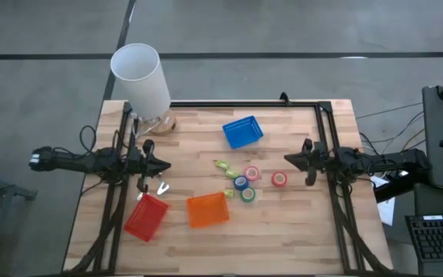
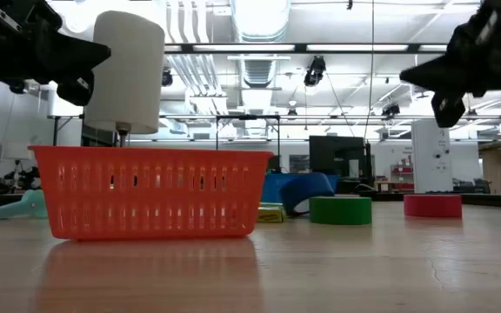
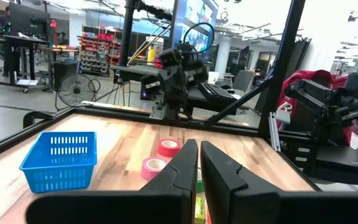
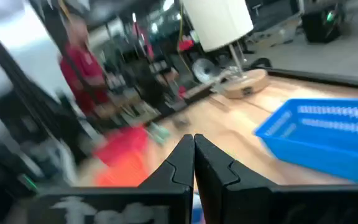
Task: Pick and place Stapler, Stapler remover, tape
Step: Put the orange tape into the blue bin
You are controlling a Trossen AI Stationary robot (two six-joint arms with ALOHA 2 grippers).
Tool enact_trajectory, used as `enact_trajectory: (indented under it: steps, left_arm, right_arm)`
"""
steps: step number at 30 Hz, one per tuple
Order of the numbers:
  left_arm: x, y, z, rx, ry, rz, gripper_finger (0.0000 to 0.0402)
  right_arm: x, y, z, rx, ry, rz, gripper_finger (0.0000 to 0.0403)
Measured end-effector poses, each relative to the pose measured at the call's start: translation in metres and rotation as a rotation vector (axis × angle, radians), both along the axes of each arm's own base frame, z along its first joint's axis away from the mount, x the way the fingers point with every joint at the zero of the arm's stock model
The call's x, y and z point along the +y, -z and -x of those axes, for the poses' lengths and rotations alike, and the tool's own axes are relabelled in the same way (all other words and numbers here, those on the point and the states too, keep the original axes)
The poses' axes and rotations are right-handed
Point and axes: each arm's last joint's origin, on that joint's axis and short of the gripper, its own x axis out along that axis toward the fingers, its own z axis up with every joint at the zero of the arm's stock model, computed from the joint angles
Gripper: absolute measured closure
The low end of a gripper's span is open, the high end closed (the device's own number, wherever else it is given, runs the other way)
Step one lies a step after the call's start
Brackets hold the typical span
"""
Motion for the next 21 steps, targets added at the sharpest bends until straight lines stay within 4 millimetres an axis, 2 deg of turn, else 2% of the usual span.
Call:
enact_trajectory:
  steps: [7,17,21]
  left_arm:
    - [0.000,0.000,0.000,0.000,0.000,0.000,0.0378]
    - [0.000,0.000,0.000,0.000,0.000,0.000,0.0378]
    - [0.000,0.000,0.000,0.000,0.000,0.000,0.0378]
  right_arm:
    - [-0.005,-0.026,0.006,-0.341,0.124,-0.287,0.0394]
    - [-0.010,-0.041,0.014,-0.504,0.275,-0.273,0.0394]
    - [-0.014,-0.045,0.020,-0.541,0.448,-0.234,0.0394]
